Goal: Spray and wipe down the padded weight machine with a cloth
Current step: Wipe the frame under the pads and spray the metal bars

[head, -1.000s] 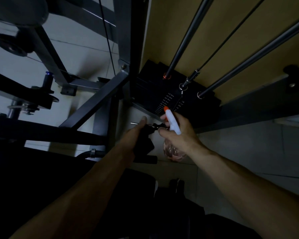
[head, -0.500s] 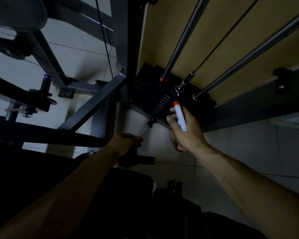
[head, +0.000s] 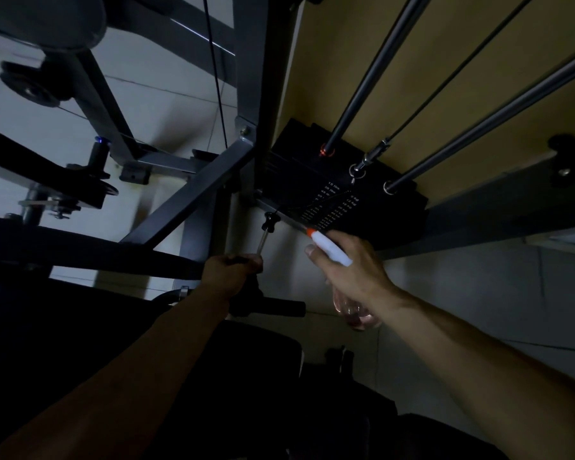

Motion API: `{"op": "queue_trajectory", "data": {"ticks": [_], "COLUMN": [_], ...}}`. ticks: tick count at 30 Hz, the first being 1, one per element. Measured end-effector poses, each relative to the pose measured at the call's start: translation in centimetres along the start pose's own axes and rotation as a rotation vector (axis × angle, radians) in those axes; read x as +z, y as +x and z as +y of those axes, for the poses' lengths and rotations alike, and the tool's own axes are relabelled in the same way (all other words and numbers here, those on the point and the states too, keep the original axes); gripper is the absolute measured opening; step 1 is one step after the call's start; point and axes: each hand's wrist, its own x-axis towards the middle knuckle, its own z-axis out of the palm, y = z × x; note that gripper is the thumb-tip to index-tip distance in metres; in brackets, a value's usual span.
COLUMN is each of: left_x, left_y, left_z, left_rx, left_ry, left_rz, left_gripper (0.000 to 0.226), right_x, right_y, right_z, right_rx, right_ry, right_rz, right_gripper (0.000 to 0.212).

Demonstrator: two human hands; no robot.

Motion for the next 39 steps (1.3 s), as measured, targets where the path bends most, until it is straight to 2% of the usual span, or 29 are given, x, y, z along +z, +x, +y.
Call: {"op": "queue_trajectory", "data": {"ticks": [4, 8, 11, 14, 16, 19, 23, 26, 30, 39], "left_x": [-0.2, -0.2, -0.2, -0.5, -0.9, -1.9, -3.3, -4.8, -6.5, -7.4], "left_y": [0.1, 0.3, 0.2, 0.4, 0.5, 0.4, 0.5, 0.5, 1.2, 2.4], "left_z": [0.2, 0.4, 0.6, 0.9, 1.2, 1.9, 2.8, 3.6, 5.1, 5.4], "left_rx": [0.048, 0.115, 0.118, 0.095, 0.07, 0.0, -0.07, -0.108, -0.083, -0.065], "left_ry": [0.046, 0.111, 0.074, 0.016, -0.01, -0.052, -0.038, -0.032, 0.017, 0.063], "left_rz": [0.06, 0.115, 0.139, 0.125, 0.098, 0.076, 0.091, 0.088, 0.081, 0.064], "left_gripper": [0.011, 0.01, 0.012, 0.011, 0.011, 0.016, 0.02, 0.02, 0.019, 0.019], "right_x": [-0.2, -0.3, -0.4, -0.1, 0.2, 0.5, 1.5, 3.0, 5.3, 7.8], "right_y": [0.1, 0.2, 0.3, 0.6, 0.8, 1.2, 3.1, 5.1, 8.5, 13.2], "right_z": [-0.2, -0.4, -0.9, -1.0, -1.3, -3.3, -7.5, -11.6, -16.2, -19.9], "right_rx": [-0.009, -0.011, 0.023, 0.031, 0.025, -0.041, -0.209, -0.254, -0.263, -0.412], "right_ry": [0.014, -0.011, 0.007, 0.033, 0.079, 0.074, 0.028, 0.086, 0.23, 0.071], "right_rz": [-0.036, -0.05, -0.061, -0.036, -0.01, 0.052, 0.179, 0.258, 0.258, 0.157], "right_gripper": [0.026, 0.028, 0.02, 0.028, 0.026, 0.032, 0.028, 0.025, 0.025, 0.019]}}
